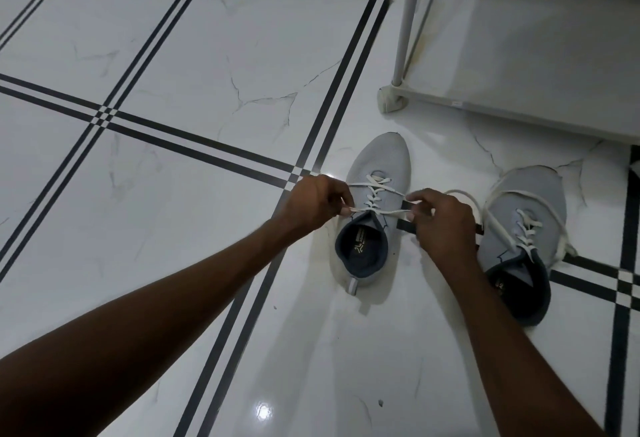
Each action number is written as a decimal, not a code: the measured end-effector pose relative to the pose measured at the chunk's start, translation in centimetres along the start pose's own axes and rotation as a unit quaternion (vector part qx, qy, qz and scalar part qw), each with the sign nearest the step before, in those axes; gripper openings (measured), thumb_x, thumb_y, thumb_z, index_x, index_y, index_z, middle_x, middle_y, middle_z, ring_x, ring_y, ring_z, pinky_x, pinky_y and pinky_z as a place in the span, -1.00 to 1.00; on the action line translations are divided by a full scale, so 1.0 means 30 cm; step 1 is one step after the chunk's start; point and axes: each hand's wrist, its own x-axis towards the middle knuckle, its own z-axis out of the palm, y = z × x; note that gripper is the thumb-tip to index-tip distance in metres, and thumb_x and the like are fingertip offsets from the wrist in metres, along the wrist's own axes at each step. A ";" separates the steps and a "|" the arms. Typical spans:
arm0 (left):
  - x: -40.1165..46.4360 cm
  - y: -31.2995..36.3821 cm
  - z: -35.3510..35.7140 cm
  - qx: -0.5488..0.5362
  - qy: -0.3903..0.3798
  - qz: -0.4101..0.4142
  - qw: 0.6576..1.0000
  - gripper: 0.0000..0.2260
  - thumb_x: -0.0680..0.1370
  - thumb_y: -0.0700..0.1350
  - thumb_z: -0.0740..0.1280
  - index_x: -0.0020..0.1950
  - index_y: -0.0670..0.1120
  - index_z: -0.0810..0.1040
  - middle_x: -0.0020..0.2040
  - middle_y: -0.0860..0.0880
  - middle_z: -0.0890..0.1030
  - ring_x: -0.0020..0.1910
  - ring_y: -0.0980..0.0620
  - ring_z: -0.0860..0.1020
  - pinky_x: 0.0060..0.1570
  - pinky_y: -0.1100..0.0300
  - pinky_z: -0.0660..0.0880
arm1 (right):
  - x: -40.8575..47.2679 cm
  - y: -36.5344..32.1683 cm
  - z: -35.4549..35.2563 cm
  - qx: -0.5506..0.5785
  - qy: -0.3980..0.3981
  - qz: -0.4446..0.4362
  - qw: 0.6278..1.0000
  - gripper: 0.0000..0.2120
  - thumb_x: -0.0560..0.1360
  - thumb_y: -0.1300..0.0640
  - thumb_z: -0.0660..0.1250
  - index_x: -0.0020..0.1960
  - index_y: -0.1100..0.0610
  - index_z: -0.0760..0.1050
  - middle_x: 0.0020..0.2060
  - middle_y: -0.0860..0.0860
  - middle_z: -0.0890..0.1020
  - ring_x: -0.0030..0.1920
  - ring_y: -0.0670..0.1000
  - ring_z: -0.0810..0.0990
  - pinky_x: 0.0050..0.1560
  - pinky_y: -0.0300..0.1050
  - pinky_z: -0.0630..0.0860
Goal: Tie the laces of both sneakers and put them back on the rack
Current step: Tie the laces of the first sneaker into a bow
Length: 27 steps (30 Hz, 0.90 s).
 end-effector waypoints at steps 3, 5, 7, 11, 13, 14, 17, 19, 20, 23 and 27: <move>-0.003 0.037 0.027 -0.031 0.005 -0.002 1.000 -0.94 0.42 -0.22 0.50 -0.16 -0.07 0.71 -0.24 0.02 0.73 -0.23 0.08 0.67 -0.22 0.24 0.50 | -0.017 -0.051 0.012 0.080 -0.048 0.001 0.996 -0.75 0.41 0.26 0.47 0.01 0.00 0.70 -0.17 -0.01 0.73 -0.22 0.05 0.71 -0.06 0.04 0.67; -0.003 0.049 0.038 -0.027 0.010 0.003 1.000 -0.93 0.42 -0.23 0.49 -0.15 -0.08 0.70 -0.23 0.02 0.73 -0.21 0.09 0.68 -0.19 0.23 0.53 | -0.029 -0.067 0.030 0.110 -0.067 0.036 0.991 -0.78 0.43 0.31 0.44 -0.11 -0.01 0.68 -0.26 -0.01 0.71 -0.35 0.03 0.70 -0.18 0.03 0.70; -0.010 0.050 0.050 -0.021 0.017 0.003 1.000 -0.94 0.43 -0.22 0.49 -0.15 -0.08 0.70 -0.22 0.02 0.73 -0.21 0.09 0.67 -0.17 0.21 0.55 | -0.037 -0.069 0.041 0.094 -0.044 0.037 0.994 -0.80 0.42 0.29 0.43 -0.19 -0.01 0.68 -0.30 -0.02 0.71 -0.36 0.02 0.70 -0.16 0.03 0.69; -0.023 0.048 0.073 -0.029 0.038 -0.009 0.999 -0.94 0.42 -0.22 0.50 -0.17 -0.07 0.68 -0.23 0.02 0.71 -0.23 0.10 0.65 -0.20 0.22 0.56 | -0.044 -0.066 0.045 0.049 -0.041 0.026 0.998 -0.90 0.41 0.21 0.47 -0.14 0.03 0.68 -0.23 -0.04 0.72 -0.22 0.06 0.69 -0.04 0.04 0.64; -0.021 0.059 0.085 -0.035 0.059 -0.025 0.997 -0.94 0.41 -0.21 0.52 -0.18 -0.08 0.68 -0.23 0.02 0.71 -0.26 0.13 0.62 -0.25 0.32 0.50 | -0.043 -0.065 0.055 0.062 -0.050 0.073 0.994 -0.89 0.39 0.19 0.48 -0.10 0.04 0.67 -0.21 -0.02 0.73 -0.20 0.10 0.71 -0.03 0.09 0.65; -0.020 0.064 0.092 -0.036 0.070 -0.037 0.996 -0.95 0.41 -0.20 0.52 -0.18 -0.08 0.68 -0.24 0.02 0.71 -0.27 0.14 0.60 -0.28 0.38 0.45 | -0.043 -0.066 0.061 0.058 -0.046 0.096 0.993 -0.89 0.39 0.18 0.49 -0.09 0.05 0.66 -0.21 0.00 0.73 -0.19 0.10 0.72 -0.01 0.07 0.65; -0.018 0.077 0.108 -0.039 0.085 -0.060 0.994 -0.97 0.43 -0.18 0.50 -0.16 -0.10 0.68 -0.23 0.00 0.71 -0.25 0.11 0.63 -0.27 0.40 0.45 | -0.043 -0.068 0.078 0.029 -0.018 0.116 0.993 -0.95 0.42 0.19 0.48 -0.14 0.07 0.66 -0.21 0.04 0.73 -0.17 0.08 0.70 -0.07 -0.11 0.59; -0.016 0.080 0.109 -0.040 0.077 -0.062 0.994 -0.96 0.43 -0.17 0.50 -0.15 -0.10 0.68 -0.21 -0.02 0.72 -0.24 0.09 0.64 -0.21 0.30 0.52 | -0.050 -0.074 0.085 -0.001 0.004 0.087 0.996 -0.95 0.46 0.24 0.43 -0.14 0.14 0.66 -0.21 0.02 0.67 -0.19 0.03 0.59 -0.16 -0.19 0.43; -0.015 0.080 0.106 -0.041 0.071 -0.059 0.995 -0.96 0.43 -0.18 0.50 -0.15 -0.11 0.69 -0.21 -0.02 0.72 -0.25 0.11 0.62 -0.23 0.30 0.51 | -0.052 -0.075 0.088 -0.013 0.015 0.070 0.997 -0.93 0.48 0.26 0.39 -0.13 0.17 0.65 -0.22 0.03 0.63 -0.19 0.03 0.53 -0.16 -0.19 0.37; -0.023 0.084 0.101 -0.031 0.066 -0.026 0.997 -0.96 0.47 -0.22 0.46 -0.11 -0.12 0.69 -0.18 -0.02 0.71 -0.30 0.17 0.56 -0.36 0.51 0.35 | -0.035 -0.054 0.080 -0.003 0.013 0.048 0.999 -0.93 0.50 0.26 0.37 -0.14 0.18 0.61 -0.24 0.03 0.61 -0.20 0.06 0.53 -0.14 -0.13 0.41; -0.059 0.066 0.113 0.046 0.060 0.070 0.995 -0.84 0.49 -0.29 0.33 -0.04 -0.09 0.66 -0.09 -0.02 0.65 -0.16 0.03 0.57 -0.31 0.38 0.32 | 0.016 -0.010 0.023 0.096 -0.095 0.093 0.986 -0.90 0.50 0.26 0.40 -0.19 0.23 0.63 -0.45 0.08 0.62 -0.47 0.04 0.58 -0.24 -0.03 0.62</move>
